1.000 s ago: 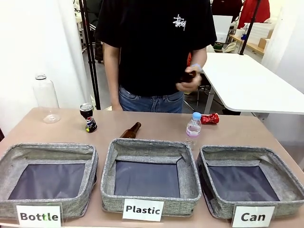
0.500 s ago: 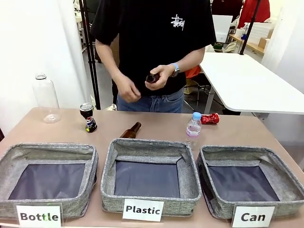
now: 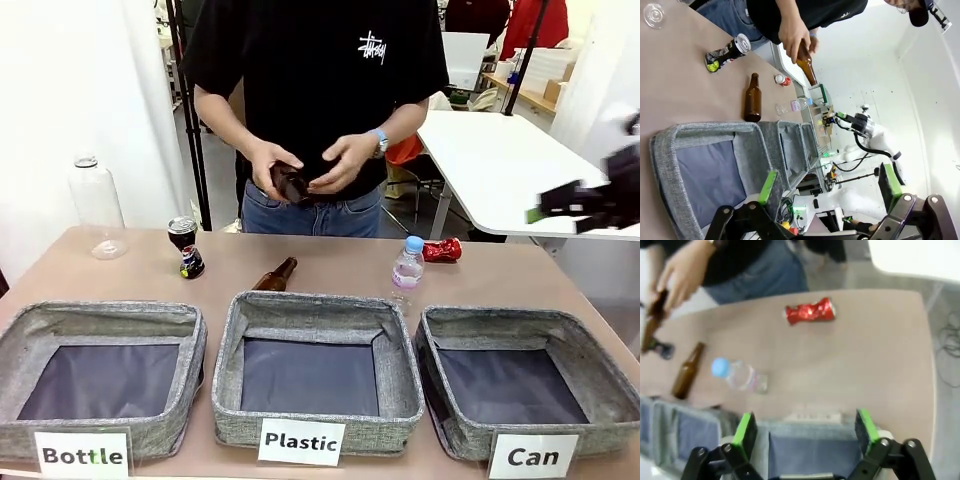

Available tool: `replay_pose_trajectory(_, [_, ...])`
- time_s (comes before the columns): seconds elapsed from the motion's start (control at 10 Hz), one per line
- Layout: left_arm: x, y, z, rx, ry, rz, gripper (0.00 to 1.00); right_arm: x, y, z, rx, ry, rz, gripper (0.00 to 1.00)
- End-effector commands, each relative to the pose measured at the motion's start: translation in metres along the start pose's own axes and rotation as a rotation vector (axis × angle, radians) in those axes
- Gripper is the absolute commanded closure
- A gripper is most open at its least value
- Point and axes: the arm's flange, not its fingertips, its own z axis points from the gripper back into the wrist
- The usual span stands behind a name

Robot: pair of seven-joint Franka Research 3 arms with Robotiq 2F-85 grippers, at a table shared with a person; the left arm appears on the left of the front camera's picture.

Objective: Sort the can waste into the basket.
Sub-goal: Pick up the can waste from the table and place it in the right Fabric basket.

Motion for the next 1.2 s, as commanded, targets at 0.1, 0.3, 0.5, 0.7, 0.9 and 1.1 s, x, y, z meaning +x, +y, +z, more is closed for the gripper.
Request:
replay_pose_trajectory(0.1, [-0.002, -0.001, 0.002, -0.009, 0.005, -0.024, 0.0, 0.034, 0.001, -0.057, -0.111, 0.088, -0.067, 0.0])
replay_pose_trajectory(0.3, [-0.002, -0.001, 0.002, -0.009, 0.005, -0.024, 0.0, 0.015, 0.014, -0.067, -0.095, 0.047, -0.012, 0.0])
replay_pose_trajectory(0.5, [-0.023, -0.037, 0.01, -0.093, 0.057, -0.038, 0.0, 0.021, 0.001, -0.069, -0.105, 0.151, 0.069, 0.0])
replay_pose_trajectory(0.7, [-0.041, -0.092, 0.032, -0.114, 0.218, 0.004, 0.0, 0.073, 0.002, -0.096, -0.084, 0.176, 0.081, 0.0])
replay_pose_trajectory(0.9, [-0.068, -0.106, 0.072, -0.078, 0.329, 0.001, 0.0, 0.114, 0.013, -0.129, -0.098, 0.207, 0.174, 0.0])
replay_pose_trajectory(1.1, [-0.086, -0.11, 0.086, -0.114, 0.372, 0.006, 0.0, 0.15, 0.019, -0.173, -0.097, 0.284, 0.302, 0.0])
